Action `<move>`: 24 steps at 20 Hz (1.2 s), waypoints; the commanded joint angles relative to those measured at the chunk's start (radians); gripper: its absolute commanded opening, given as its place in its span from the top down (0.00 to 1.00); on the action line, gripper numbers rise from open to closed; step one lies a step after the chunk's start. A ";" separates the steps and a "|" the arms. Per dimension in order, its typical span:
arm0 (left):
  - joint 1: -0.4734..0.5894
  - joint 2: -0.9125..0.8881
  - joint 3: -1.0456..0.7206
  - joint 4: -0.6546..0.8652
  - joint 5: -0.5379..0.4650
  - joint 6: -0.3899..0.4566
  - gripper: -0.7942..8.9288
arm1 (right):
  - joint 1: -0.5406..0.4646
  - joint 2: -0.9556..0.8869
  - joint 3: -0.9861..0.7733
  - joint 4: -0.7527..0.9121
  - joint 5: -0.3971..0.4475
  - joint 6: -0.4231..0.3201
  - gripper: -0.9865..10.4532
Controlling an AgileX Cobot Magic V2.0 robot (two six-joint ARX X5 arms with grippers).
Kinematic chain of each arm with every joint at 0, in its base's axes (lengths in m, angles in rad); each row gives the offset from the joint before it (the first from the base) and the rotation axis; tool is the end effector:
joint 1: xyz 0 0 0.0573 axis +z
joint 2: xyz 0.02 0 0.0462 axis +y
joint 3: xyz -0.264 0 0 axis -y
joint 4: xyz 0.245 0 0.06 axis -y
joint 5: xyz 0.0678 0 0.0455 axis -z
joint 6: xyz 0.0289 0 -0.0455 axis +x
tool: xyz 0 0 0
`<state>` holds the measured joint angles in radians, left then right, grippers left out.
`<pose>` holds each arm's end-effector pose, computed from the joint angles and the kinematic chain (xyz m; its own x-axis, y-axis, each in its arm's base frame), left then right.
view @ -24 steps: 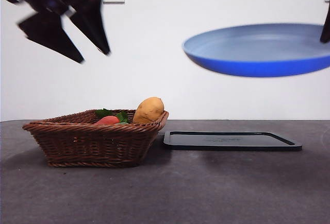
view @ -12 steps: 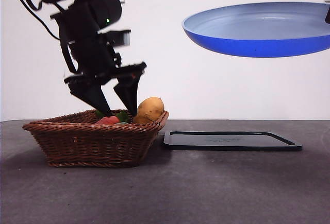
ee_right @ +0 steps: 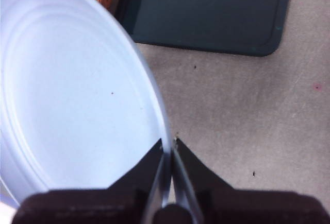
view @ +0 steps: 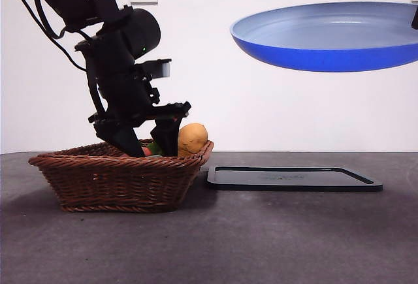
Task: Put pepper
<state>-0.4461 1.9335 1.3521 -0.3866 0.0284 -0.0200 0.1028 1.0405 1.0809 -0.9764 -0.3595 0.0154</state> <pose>0.3661 -0.1760 0.1863 0.4990 -0.2701 -0.8234 0.4308 0.9018 -0.0347 0.1831 0.0291 0.3247 0.5161 0.4069 -0.7537 -0.2912 0.9109 0.2924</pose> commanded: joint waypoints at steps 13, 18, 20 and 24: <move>-0.018 0.024 0.018 0.007 -0.054 -0.008 0.79 | 0.001 0.005 0.014 0.026 -0.005 0.009 0.91; -0.019 -0.087 0.018 -0.044 -0.050 -0.014 0.79 | 0.001 0.017 0.014 0.028 -0.004 0.010 0.91; -0.019 -0.150 0.018 -0.090 -0.049 -0.014 0.79 | 0.001 0.037 0.014 0.029 -0.003 0.013 0.91; -0.019 -0.288 0.018 -0.158 0.059 -0.050 0.79 | 0.001 0.139 0.014 0.063 -0.002 0.027 0.91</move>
<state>-0.4568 1.6382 1.3529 -0.5484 0.0715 -0.0475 0.1028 1.1652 1.0809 -0.9257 -0.3584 0.0235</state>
